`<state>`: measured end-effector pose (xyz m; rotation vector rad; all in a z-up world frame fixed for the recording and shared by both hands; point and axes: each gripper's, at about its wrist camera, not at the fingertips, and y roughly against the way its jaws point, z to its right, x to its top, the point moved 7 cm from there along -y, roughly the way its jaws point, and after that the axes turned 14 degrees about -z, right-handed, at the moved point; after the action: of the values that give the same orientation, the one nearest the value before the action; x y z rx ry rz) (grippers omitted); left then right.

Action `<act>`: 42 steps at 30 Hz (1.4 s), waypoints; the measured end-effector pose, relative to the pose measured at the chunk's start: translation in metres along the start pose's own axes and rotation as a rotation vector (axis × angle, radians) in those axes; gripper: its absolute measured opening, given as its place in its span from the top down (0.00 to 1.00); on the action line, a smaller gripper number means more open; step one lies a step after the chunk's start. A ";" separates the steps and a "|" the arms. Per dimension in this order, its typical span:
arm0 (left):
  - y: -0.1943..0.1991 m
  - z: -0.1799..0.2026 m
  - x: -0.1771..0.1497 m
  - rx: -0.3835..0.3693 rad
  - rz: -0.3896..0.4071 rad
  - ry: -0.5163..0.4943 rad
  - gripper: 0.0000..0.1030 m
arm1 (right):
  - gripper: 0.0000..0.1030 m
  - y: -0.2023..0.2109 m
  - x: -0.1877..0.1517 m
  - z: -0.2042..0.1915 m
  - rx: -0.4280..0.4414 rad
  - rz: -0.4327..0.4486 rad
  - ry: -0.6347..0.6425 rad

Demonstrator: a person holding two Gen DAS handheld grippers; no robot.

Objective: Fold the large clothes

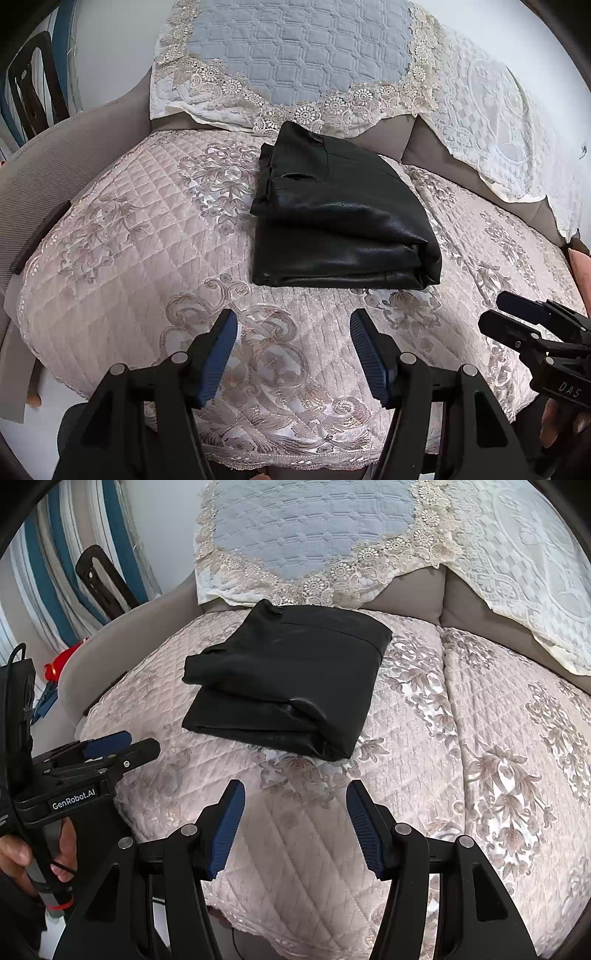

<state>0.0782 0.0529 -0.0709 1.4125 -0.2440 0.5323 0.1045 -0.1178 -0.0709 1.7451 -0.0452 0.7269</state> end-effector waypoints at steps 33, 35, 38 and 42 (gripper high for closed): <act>0.002 -0.002 -0.005 0.042 0.003 0.004 0.36 | 0.44 0.001 0.000 -0.006 -0.005 -0.002 0.017; 0.002 -0.001 -0.006 0.041 0.003 0.004 0.36 | 0.44 0.001 0.000 -0.006 -0.004 -0.003 0.019; 0.002 -0.001 -0.006 0.049 0.002 0.004 0.36 | 0.44 0.001 0.000 -0.007 -0.004 -0.003 0.023; 0.001 0.000 -0.006 0.053 0.001 0.001 0.36 | 0.44 0.002 0.001 -0.007 -0.003 0.000 0.026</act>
<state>0.0727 0.0518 -0.0729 1.4637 -0.2309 0.5434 0.1017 -0.1115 -0.0681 1.7322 -0.0285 0.7483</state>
